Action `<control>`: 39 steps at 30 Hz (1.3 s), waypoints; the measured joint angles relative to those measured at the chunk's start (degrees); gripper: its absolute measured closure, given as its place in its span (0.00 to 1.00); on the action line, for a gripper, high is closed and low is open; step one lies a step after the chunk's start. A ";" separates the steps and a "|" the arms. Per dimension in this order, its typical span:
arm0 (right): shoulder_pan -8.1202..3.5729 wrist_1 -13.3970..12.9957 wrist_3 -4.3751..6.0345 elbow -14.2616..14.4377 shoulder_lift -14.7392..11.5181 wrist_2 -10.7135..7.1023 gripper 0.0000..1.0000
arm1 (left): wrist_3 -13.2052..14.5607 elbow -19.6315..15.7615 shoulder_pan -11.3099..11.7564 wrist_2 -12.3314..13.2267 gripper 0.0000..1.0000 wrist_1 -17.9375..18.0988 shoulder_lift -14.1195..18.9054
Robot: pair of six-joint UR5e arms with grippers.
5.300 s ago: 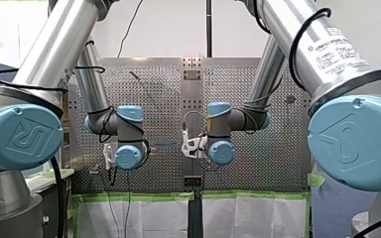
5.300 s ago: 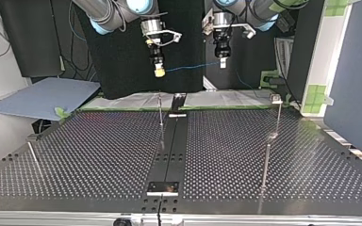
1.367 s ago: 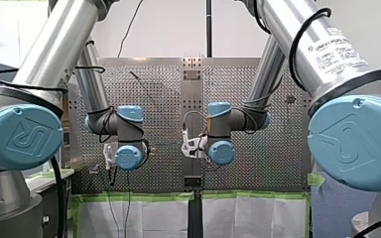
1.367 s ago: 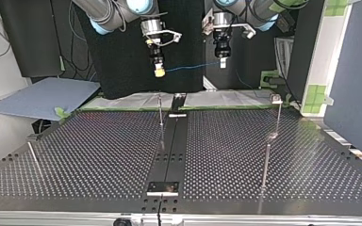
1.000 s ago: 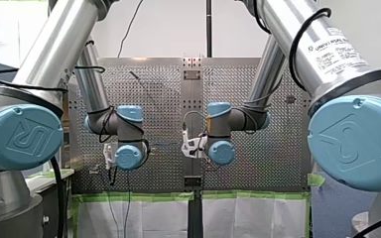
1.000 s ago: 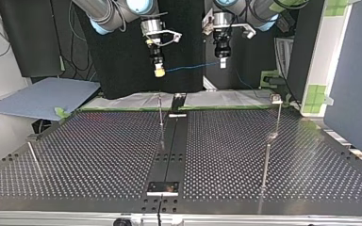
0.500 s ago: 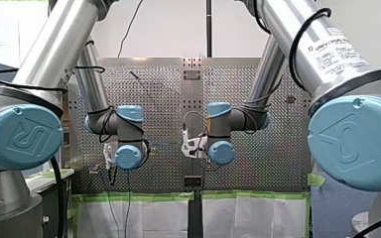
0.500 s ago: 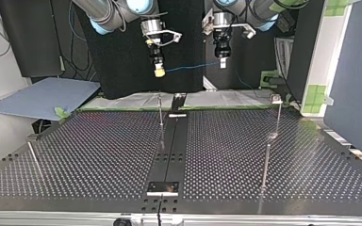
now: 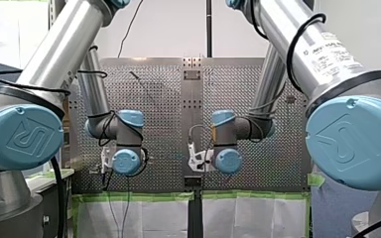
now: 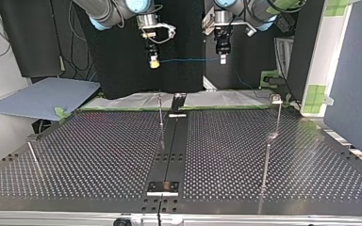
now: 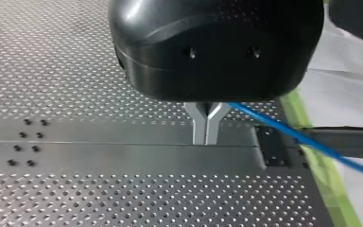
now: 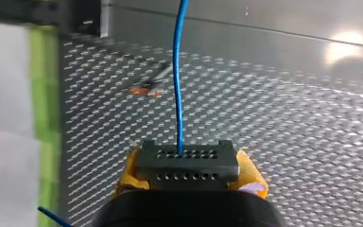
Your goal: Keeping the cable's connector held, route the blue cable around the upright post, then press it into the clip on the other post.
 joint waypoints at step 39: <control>0.49 11.17 4.33 -7.06 -11.79 -6.65 1.00 | -3.53 1.40 3.11 -1.89 1.00 -9.29 11.50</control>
